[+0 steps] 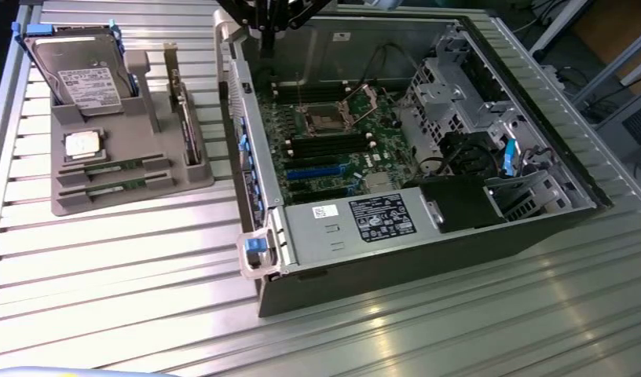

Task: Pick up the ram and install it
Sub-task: 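Reach for the ram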

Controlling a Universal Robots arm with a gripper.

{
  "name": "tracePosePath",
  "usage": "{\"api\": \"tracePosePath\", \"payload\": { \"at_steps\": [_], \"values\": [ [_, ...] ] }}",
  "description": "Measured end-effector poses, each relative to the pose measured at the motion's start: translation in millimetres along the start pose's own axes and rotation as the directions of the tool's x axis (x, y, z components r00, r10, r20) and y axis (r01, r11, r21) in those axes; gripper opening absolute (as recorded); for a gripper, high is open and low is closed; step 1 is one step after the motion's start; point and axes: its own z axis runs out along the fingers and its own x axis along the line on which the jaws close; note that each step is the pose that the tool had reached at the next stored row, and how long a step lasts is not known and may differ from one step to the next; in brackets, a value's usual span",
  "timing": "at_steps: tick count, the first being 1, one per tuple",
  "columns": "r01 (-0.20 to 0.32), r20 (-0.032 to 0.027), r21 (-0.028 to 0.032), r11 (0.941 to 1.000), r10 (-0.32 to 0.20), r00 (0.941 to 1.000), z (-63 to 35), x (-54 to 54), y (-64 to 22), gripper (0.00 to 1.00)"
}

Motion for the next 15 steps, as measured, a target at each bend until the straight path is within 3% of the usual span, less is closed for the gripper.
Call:
{"api": "tracePosePath", "payload": {
  "at_steps": [15],
  "values": [
    [0.000, 0.0021, -0.0001, 1.0000, 0.000, 1.0000, -0.9, 31.0, -2.3, 0.11]
  ]
}}
